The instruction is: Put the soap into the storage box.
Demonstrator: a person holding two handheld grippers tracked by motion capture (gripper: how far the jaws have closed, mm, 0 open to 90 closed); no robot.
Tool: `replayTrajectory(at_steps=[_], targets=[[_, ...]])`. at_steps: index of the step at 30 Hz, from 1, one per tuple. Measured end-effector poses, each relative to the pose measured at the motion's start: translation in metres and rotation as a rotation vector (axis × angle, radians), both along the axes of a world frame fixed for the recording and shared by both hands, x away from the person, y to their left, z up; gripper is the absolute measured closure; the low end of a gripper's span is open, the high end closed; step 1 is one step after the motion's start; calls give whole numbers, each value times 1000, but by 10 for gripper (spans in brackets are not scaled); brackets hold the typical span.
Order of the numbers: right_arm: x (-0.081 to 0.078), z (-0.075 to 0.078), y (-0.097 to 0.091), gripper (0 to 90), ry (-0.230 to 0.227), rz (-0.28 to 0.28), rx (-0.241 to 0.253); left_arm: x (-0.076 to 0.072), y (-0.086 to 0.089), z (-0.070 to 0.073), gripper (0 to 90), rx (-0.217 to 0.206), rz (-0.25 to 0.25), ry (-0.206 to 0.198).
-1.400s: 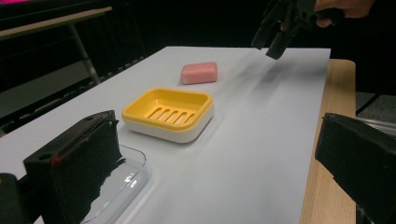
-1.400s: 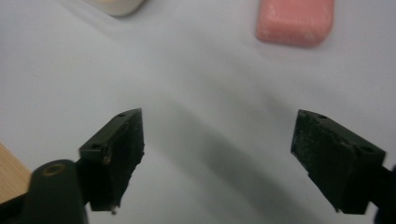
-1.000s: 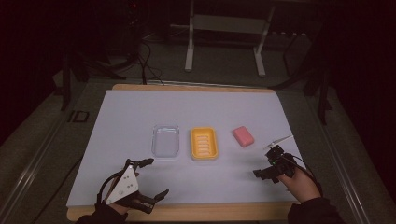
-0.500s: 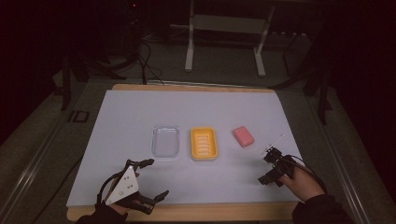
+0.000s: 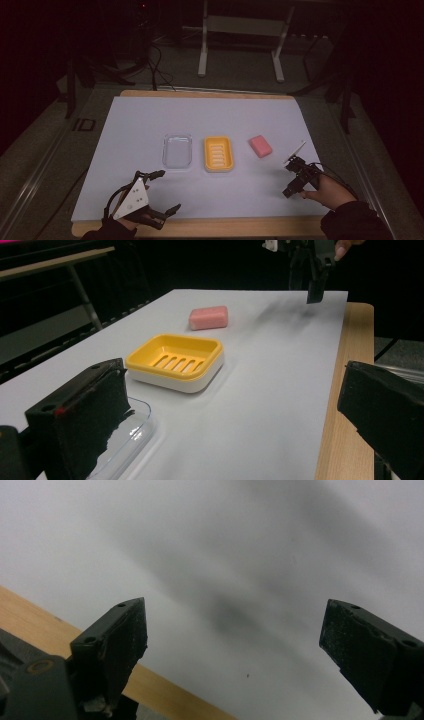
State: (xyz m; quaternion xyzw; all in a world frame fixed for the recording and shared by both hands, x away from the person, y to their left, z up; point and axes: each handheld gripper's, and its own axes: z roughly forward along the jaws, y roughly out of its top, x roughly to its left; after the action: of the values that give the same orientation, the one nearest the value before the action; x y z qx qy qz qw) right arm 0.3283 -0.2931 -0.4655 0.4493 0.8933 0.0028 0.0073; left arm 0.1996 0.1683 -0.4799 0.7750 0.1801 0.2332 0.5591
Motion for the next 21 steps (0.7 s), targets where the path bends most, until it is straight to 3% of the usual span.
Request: replayTrajectory(at_steps=[5, 7, 21], targets=[[8, 1, -1, 119, 22, -14, -24, 0, 0, 0, 6, 0, -1, 0], [12, 2, -1, 120, 20, -31, -23, 0, 0, 0, 6, 0, -1, 0], [34, 2, 5, 124, 30, -19, -2, 0, -1, -1, 6, 11, 0, -1]])
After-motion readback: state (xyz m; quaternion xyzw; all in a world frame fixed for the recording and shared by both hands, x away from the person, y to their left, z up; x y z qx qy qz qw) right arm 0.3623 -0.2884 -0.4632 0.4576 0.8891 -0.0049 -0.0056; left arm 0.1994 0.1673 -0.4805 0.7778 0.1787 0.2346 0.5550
